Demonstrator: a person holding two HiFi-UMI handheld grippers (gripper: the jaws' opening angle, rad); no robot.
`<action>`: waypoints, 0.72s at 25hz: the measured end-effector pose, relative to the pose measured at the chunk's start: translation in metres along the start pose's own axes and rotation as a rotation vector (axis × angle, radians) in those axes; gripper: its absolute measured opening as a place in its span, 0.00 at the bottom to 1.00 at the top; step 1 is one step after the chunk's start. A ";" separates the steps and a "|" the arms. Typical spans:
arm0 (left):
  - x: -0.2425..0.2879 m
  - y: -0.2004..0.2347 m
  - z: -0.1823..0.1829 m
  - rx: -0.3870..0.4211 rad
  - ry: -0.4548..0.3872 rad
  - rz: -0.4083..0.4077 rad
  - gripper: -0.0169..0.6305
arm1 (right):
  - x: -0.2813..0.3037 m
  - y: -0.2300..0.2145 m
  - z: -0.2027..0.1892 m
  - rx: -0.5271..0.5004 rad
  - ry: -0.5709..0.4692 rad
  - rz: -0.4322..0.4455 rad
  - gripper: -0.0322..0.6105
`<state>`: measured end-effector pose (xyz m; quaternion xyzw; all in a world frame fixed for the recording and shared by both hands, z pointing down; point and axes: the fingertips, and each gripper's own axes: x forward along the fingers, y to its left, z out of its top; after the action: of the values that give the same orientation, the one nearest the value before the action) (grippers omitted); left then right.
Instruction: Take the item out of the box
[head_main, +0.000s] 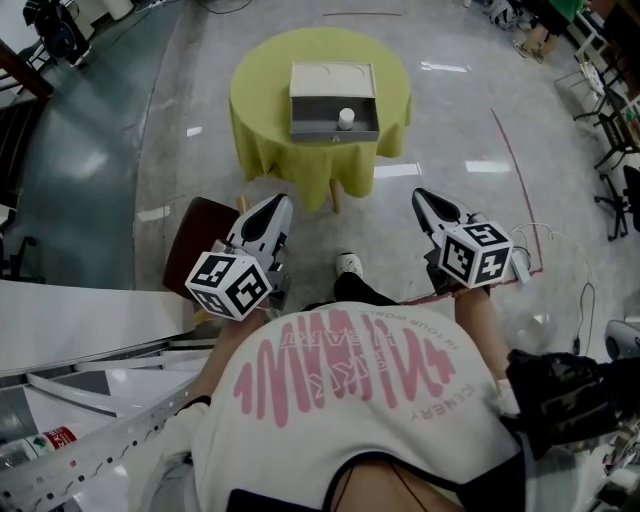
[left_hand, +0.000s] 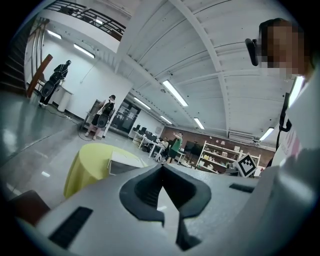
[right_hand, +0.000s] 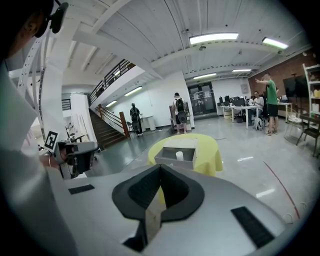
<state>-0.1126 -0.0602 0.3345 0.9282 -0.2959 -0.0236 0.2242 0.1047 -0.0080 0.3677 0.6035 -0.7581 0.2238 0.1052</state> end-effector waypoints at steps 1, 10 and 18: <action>0.002 0.002 0.000 -0.002 0.002 0.006 0.04 | 0.005 -0.002 0.000 0.001 0.005 0.006 0.06; 0.034 0.037 0.022 -0.026 -0.032 0.077 0.04 | 0.059 -0.022 0.035 -0.015 0.004 0.074 0.06; 0.074 0.059 0.042 -0.031 -0.060 0.109 0.04 | 0.104 -0.047 0.072 -0.035 -0.004 0.124 0.06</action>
<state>-0.0909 -0.1610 0.3290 0.9059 -0.3525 -0.0439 0.2305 0.1314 -0.1400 0.3592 0.5539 -0.7980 0.2152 0.1002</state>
